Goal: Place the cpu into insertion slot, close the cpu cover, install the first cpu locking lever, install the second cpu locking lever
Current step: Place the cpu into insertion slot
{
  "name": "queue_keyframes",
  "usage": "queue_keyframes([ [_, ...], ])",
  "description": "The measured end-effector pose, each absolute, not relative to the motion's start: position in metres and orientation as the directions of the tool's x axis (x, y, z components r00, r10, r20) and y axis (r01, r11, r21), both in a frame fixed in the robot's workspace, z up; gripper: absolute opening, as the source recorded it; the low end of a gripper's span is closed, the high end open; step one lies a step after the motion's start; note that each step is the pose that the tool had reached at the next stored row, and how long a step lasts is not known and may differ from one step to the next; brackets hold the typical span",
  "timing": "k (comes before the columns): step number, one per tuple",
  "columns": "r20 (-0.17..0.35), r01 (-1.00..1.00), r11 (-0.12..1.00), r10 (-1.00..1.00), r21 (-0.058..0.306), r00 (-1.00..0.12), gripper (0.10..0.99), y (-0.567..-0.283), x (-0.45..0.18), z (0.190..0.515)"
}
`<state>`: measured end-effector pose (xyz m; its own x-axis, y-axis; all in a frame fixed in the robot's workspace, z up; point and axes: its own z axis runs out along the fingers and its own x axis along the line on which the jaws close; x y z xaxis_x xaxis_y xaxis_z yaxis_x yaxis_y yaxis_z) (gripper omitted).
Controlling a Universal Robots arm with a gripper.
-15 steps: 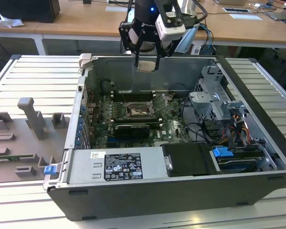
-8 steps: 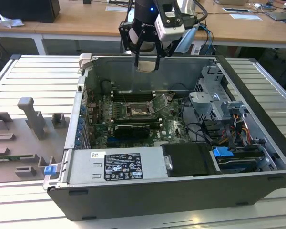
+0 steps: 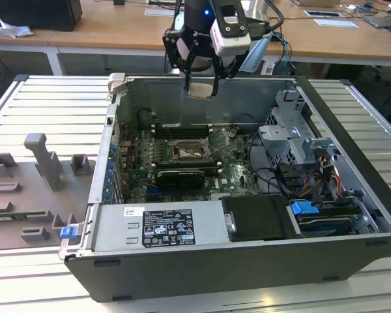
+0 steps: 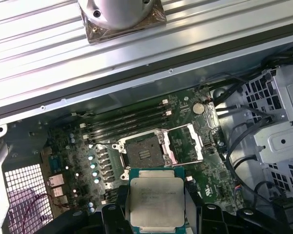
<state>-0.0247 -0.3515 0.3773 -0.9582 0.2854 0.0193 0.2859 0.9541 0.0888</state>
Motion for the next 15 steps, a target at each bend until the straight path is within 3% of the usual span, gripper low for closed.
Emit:
queue_keyframes([
  [15, 0.019, 0.318, 0.944, 0.317, 0.089, -0.948, 0.537, -0.3514, -0.0247, 0.3774],
])
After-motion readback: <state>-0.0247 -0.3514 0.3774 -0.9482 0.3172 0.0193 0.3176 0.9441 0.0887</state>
